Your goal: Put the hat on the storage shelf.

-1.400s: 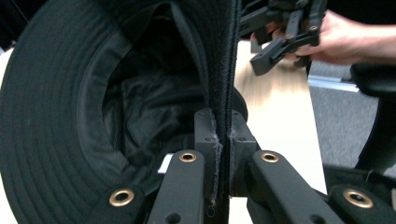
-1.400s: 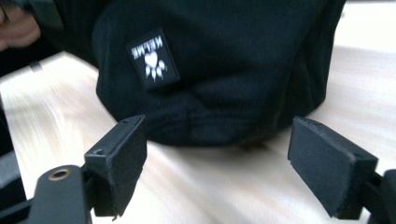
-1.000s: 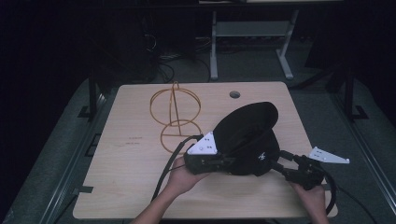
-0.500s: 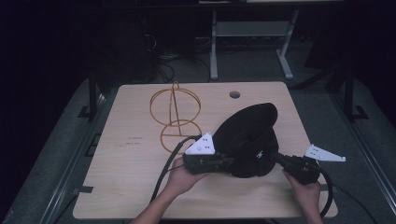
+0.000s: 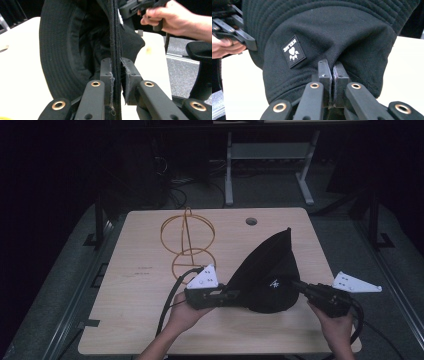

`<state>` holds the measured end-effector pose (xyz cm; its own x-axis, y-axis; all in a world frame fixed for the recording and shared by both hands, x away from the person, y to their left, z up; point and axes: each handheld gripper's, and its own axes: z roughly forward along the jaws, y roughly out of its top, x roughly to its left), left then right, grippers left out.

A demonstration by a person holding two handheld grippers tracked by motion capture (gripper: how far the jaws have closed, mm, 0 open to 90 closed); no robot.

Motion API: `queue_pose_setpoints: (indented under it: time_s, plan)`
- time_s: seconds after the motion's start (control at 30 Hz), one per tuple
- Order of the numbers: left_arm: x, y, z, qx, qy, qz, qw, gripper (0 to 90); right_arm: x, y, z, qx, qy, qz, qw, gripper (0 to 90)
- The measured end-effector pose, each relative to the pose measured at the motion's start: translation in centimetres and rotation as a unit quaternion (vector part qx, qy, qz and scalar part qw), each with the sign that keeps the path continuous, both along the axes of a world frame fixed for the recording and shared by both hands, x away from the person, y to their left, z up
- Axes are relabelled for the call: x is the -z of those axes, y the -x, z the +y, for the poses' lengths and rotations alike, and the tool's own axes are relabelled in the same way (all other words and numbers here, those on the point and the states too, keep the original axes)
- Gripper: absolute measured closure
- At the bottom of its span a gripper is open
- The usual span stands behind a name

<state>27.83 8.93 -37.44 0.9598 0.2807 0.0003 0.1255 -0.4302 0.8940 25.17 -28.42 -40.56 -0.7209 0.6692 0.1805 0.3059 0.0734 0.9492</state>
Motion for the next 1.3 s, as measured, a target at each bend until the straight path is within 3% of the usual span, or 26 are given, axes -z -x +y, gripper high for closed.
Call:
queue_pose_setpoints:
  time_s: [0.17, 0.4, 0.63, 0.93, 1.17, 1.23, 1.3]
  plan:
    - [-0.1, 0.0, 0.4, -0.010, -0.002, -0.008, 0.9999, 75.3, -1.5, 0.0, 0.2, -0.009, 0.000, -0.005, 0.9999, 87.3]
    - [-0.1, 0.2, 0.9, -0.028, -0.013, -0.016, 0.9994, 62.8, -3.5, -0.4, 0.6, -0.016, 0.023, -0.013, 0.9995, 87.3]
    - [-0.1, 0.4, 1.4, -0.037, -0.017, -0.022, 0.9989, 56.8, -5.0, -0.7, 0.6, -0.019, 0.037, -0.017, 0.9990, 87.4]
    - [0.9, 1.1, 3.1, -0.056, -0.025, -0.013, 0.9980, 47.6, -6.8, -0.7, 1.4, -0.022, 0.056, -0.023, 0.9979, 87.4]
    - [1.9, 1.9, 5.0, -0.070, -0.033, 0.002, 0.9970, 41.6, -9.0, -1.5, 2.2, -0.032, 0.065, -0.020, 0.9972, 87.3]
    - [2.1, 1.9, 5.6, -0.075, -0.033, 0.007, 0.9966, 41.2, -10.3, -1.9, 2.7, -0.039, 0.073, -0.029, 0.9962, 87.4]
    - [2.3, 1.9, 6.1, -0.078, -0.032, 0.010, 0.9964, 40.9, -10.6, -2.0, 2.8, -0.041, 0.073, -0.031, 0.9960, 87.4]
